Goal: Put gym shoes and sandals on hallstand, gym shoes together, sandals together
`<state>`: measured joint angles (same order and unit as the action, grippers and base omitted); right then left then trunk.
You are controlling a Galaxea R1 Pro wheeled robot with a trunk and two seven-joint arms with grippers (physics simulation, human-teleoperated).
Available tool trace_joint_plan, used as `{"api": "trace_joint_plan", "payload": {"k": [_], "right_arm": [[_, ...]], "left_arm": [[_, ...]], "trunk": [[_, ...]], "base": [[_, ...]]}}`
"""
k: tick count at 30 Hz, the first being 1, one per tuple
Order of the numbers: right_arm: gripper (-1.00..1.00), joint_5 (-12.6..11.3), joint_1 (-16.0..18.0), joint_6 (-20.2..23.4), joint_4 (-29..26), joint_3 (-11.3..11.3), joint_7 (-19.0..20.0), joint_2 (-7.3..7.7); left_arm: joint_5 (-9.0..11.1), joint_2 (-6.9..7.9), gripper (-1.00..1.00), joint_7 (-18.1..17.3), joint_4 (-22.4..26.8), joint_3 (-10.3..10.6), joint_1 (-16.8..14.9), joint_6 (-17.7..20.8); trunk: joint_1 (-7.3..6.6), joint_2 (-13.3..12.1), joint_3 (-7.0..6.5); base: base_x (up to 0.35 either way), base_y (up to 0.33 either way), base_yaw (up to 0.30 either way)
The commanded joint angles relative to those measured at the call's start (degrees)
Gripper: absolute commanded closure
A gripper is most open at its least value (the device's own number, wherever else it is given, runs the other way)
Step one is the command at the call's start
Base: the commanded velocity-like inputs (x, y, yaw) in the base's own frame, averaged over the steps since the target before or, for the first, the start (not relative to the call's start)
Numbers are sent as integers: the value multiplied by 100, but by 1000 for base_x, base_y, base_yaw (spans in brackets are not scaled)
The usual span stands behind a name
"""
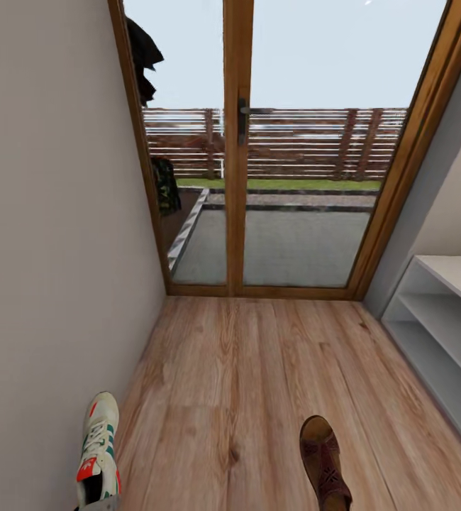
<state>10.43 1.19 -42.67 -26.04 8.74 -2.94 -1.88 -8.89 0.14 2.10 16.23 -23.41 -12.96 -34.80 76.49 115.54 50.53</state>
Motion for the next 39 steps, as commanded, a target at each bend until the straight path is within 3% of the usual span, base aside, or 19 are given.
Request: {"api": "trace_joint_plan", "payload": {"k": [1, 12, 18, 39], "right_arm": [[100, 62, 4, -14, 2, 28, -36, -5], [100, 55, 4, -14, -1, 41, -25, -5], [100, 71, 4, -14, 9, 27, -7, -5], [100, 73, 4, -14, 11, 14, -5, -5]], "left_arm": [[-60, -2, 100, 19, -5, -27, -5, -20], [-60, -5, 100, 19, -6, -24, -5, -18], [-60, -5, 100, 19, -6, -25, -5, -18], [-60, 3, 100, 19, -6, -30, -5, -18]], "trunk": [[3, 2, 5], [3, 2, 5], [3, 2, -3], [3, 2, -20]], "base": [[339, 0, 0], [338, 0, -3], [256, 0, -200], [18, 0, -296]]}}
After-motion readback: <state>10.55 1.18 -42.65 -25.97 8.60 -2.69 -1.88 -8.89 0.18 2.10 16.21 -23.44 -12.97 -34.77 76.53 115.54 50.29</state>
